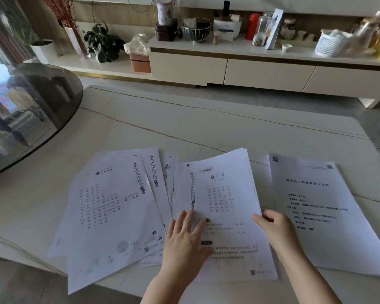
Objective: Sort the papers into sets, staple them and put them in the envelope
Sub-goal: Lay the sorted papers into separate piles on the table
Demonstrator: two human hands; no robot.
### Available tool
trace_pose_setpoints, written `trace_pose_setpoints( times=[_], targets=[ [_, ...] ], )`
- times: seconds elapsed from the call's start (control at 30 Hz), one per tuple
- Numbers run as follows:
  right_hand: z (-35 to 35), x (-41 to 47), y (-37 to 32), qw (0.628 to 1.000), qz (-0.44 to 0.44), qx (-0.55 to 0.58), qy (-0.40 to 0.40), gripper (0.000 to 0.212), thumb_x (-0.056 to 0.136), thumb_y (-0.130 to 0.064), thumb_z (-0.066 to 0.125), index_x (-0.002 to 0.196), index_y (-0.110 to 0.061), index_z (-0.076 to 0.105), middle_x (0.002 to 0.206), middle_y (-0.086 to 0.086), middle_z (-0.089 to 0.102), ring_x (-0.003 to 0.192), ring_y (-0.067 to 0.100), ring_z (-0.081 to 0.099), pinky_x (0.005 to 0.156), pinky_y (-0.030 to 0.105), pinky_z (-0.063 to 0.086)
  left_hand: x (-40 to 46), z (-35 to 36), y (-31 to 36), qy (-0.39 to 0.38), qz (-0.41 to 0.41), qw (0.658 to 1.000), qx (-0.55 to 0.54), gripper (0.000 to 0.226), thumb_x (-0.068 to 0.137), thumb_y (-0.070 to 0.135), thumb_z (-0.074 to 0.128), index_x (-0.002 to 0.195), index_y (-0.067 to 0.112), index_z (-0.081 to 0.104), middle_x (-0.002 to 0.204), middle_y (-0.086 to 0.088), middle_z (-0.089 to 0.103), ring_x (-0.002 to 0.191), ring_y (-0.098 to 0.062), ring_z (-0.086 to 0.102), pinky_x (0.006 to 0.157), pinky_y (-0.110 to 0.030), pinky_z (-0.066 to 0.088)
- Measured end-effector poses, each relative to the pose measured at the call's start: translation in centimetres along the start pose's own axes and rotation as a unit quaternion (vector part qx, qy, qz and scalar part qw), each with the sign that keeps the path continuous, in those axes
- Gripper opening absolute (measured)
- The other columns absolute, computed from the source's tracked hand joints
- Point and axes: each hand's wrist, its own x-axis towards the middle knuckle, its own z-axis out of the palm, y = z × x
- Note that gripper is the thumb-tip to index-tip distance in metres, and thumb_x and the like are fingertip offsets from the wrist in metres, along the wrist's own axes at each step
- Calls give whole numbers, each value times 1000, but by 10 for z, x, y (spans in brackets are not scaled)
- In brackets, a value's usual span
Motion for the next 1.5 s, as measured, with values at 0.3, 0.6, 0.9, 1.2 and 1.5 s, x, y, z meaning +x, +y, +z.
trace_pose_setpoints(
  times=[0.3, 0.6, 0.9, 1.2, 1.5],
  targets=[
    [-25, -8, -22, 970, 3, 237, -63, 21, 79, -15, 74, 92, 0, 66, 93, 17, 73, 84, 29, 69, 82, 43, 53, 9, -19, -7, 179, -117, 912, -351, 69, 91, 30, 61, 149, 24, 25, 151, -1, 29, 139, -18, 30, 112, -30, 26],
    [-17, -14, -20, 953, -19, 270, -137, 55, 62, -25, 87, 108, -9, 63, 100, 7, 74, 96, 23, 69, 89, 39, 49, 6, -35, -25, 168, -267, 777, -544, 11, 83, 16, 71, 79, 7, 65, 71, -6, 69, 60, -17, 63, 49, -25, 51],
    [4, 2, 20, 997, -14, 73, -37, 13, 92, -11, 59, 81, -7, 66, 78, 16, 69, 80, 42, 63, 67, 33, 41, -1, -32, -61, 192, -346, 857, -331, 31, 89, 21, 56, 62, 8, 48, 58, -4, 52, 58, -23, 49, 52, -29, 33],
    [3, 5, 22, 986, 30, 163, 23, 18, 89, -15, 65, 74, -6, 65, 84, 30, 64, 68, 21, 50, 69, 33, 37, -13, -37, -99, 245, -355, 831, -352, 30, 88, 22, 62, 64, 6, 59, 63, -11, 61, 64, -30, 57, 57, -32, 41],
    [8, -1, 17, 982, 31, 187, -2, 20, 89, -17, 66, 75, -4, 61, 72, 17, 56, 73, 20, 49, 74, 33, 36, -6, -35, -87, 237, -310, 813, -431, 34, 87, 23, 65, 62, 3, 54, 56, -9, 56, 53, -25, 49, 53, -31, 36]
  ],
)
